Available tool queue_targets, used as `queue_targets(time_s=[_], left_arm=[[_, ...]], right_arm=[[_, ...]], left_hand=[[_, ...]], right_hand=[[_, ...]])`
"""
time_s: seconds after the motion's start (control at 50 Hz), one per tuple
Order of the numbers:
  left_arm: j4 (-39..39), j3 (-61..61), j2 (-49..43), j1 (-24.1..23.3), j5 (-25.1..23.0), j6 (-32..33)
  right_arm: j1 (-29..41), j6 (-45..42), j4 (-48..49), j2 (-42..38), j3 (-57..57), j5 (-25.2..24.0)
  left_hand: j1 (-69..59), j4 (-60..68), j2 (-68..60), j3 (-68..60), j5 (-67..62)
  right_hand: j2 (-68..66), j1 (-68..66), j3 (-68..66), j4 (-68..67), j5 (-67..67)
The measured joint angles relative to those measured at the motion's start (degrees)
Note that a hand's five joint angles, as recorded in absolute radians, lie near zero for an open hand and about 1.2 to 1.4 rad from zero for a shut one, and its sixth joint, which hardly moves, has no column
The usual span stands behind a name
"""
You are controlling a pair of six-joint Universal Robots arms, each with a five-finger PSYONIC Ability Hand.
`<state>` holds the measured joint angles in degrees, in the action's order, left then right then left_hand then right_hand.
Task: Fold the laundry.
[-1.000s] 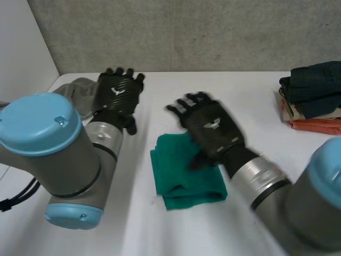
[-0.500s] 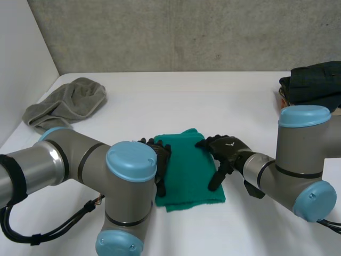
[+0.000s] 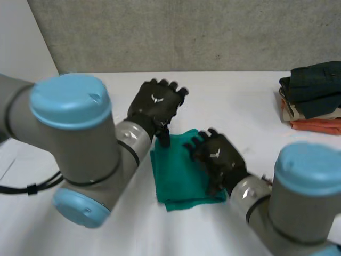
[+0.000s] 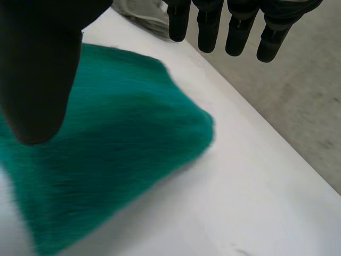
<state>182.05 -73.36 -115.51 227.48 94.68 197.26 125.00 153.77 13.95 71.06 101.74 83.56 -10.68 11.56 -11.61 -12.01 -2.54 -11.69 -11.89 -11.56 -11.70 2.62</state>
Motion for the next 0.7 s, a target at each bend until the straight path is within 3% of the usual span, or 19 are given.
queue_targets(time_s=[0.14,0.22,0.38,0.52,0.7], left_arm=[[-1.53,1.21,1.72,2.29,-11.88,-0.36],[-2.54,1.29,1.77,2.91,-15.29,-0.48],[-2.93,0.45,1.59,2.81,-15.7,-0.56],[-2.86,0.12,1.53,2.72,-15.29,-0.66],[-2.84,0.31,1.77,2.78,-15.22,-0.73]], right_arm=[[3.65,-0.63,7.76,-1.02,7.26,0.94],[4.24,-0.67,11.56,-4.12,8.37,1.84],[3.86,-0.99,15.73,-9.3,6.1,2.22],[3.7,-1.18,18.75,-10.9,3.79,1.73],[3.72,-2.12,20.41,-12.45,-0.26,0.22]], left_hand=[[0.0,0.0,0.0,0.0,0.0],[0.0,0.0,0.0,0.0,0.0],[0.0,0.0,0.0,0.0,0.0],[0.0,0.0,0.0,0.0,0.0],[0.0,0.0,0.0,0.0,0.01]], right_hand=[[0.0,0.0,0.0,0.0,0.0],[0.0,0.0,0.0,0.0,0.0],[-1.72,-1.39,-1.79,-1.74,1.1],[-16.49,-16.77,-16.77,-16.61,15.15],[-52.56,-48.38,-51.81,-51.88,49.34]])
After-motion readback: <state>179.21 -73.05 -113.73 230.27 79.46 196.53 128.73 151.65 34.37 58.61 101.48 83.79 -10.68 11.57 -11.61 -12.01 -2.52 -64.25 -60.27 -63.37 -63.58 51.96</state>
